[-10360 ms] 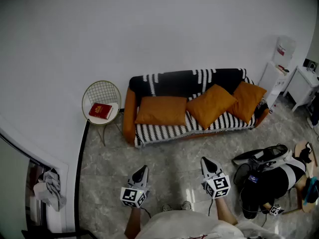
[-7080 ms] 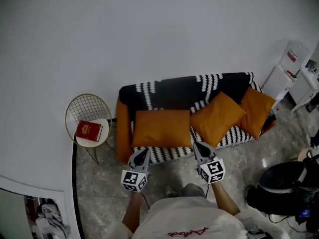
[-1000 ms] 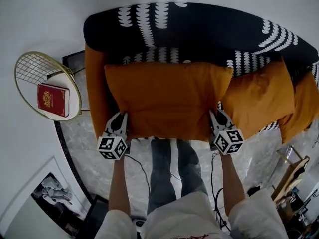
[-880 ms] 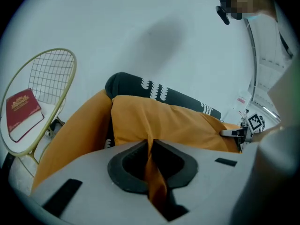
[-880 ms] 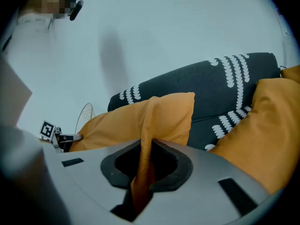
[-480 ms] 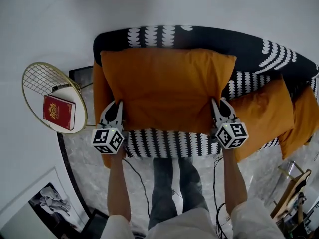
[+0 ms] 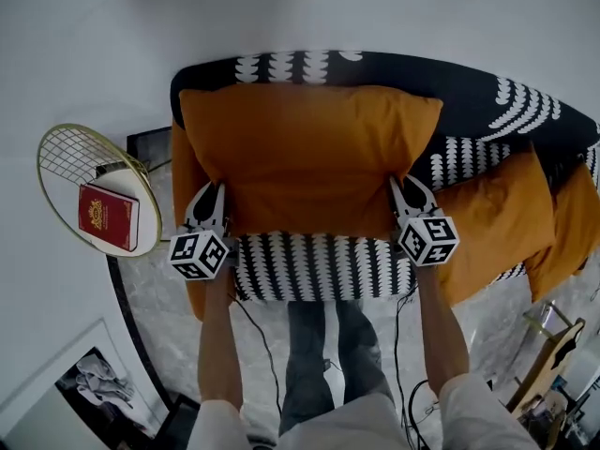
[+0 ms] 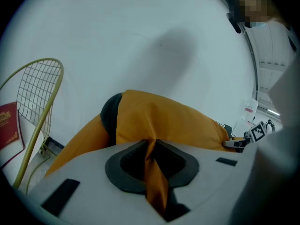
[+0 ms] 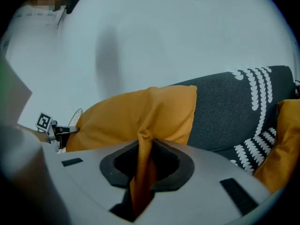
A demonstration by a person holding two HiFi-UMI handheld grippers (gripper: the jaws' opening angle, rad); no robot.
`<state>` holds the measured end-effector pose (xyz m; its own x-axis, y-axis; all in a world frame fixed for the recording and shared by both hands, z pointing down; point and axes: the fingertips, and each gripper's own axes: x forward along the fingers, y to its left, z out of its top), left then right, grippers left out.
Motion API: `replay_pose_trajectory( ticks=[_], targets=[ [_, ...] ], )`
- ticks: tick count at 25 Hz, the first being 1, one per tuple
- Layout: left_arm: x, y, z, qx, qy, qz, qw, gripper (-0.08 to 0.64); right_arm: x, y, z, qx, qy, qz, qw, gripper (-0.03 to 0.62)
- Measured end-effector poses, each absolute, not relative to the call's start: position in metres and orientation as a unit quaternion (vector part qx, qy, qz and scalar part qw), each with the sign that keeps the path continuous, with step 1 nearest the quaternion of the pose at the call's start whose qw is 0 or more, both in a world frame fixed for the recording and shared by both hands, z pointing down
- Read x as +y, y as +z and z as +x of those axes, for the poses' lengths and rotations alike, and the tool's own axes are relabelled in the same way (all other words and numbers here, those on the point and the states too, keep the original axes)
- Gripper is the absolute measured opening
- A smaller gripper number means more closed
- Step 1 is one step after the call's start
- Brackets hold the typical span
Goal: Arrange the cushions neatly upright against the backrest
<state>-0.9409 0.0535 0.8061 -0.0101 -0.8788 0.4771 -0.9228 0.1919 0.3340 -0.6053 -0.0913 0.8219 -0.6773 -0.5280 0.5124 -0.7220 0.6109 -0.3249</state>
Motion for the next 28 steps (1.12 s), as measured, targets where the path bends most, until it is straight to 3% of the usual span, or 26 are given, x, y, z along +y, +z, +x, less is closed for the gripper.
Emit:
replay_pose_trajectory(
  ticks=[4,7,14,18,25,28],
  targets=[
    [0.051,0.857,-0.949,-0.707,0.07,0.61,0.353,0.094,-0.098,0.869,-0.608,-0.864,0.263,0.357,0.238,0.104],
    [0.05,0.877,-0.952,-0.705,0.066,0.595,0.38,0.115,-0.102,0.883,-0.608,-0.86,0.276,0.357,0.238,0.141],
    [0.052,0.877,-0.954,-0.701,0.087,0.595,0.384,0.154,-0.102,0.883,-0.6,-0.854,0.278,0.374,0.231,0.225],
    [0.072,0.858,-0.944,-0.701,0.089,0.6,0.375,0.213,-0.089,0.859,-0.577,-0.85,0.27,0.397,0.219,0.288],
    [0.085,0.811,-0.902,-0.694,0.095,0.632,0.331,0.213,-0.05,0.81,-0.55,-0.859,0.248,0.398,0.206,0.289],
    [0.073,0.787,-0.877,-0.683,0.092,0.655,0.31,0.21,-0.046,0.786,-0.546,-0.862,0.249,0.4,0.186,0.254]
  ],
)
